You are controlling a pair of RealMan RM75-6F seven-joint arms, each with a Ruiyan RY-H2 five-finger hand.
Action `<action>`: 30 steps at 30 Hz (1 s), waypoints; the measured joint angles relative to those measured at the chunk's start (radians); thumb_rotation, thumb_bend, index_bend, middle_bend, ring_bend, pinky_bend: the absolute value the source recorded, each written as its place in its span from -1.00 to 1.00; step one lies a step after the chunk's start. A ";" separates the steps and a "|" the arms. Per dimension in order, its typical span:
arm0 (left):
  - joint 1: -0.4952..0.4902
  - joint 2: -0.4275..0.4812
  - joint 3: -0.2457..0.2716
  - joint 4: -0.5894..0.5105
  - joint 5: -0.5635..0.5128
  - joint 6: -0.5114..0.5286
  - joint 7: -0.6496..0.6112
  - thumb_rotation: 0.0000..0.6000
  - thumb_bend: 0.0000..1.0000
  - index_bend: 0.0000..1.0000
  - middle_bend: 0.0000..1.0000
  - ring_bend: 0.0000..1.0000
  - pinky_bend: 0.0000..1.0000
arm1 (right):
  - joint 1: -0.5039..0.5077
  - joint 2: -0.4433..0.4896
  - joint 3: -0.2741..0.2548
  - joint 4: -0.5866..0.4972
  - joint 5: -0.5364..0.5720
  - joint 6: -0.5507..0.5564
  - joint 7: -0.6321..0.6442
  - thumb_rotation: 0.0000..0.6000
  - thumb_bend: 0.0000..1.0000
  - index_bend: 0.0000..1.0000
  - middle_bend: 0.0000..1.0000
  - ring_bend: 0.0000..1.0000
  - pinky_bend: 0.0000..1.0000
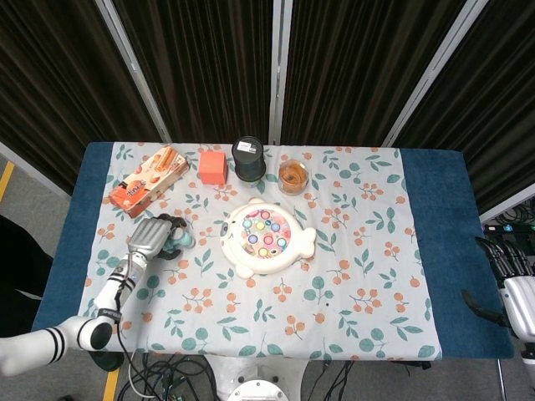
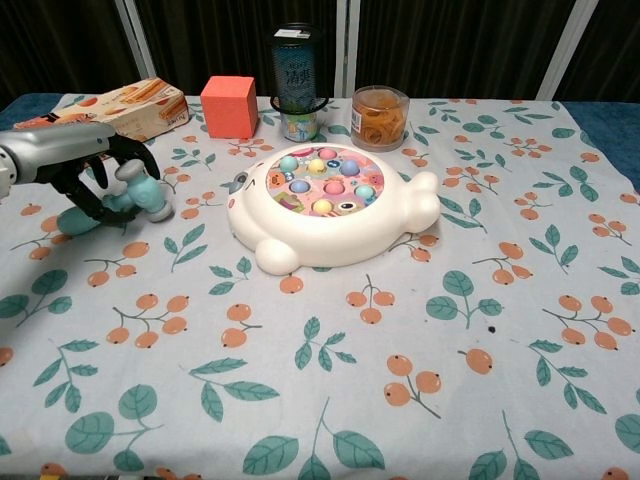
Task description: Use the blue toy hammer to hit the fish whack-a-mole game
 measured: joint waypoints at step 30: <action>0.424 0.416 0.003 -0.338 0.136 0.589 -0.132 1.00 -0.56 -0.65 -0.62 -0.91 -0.74 | 0.060 -0.010 0.021 0.077 0.010 -0.064 0.111 1.00 -0.58 -1.00 -0.80 -1.00 -1.00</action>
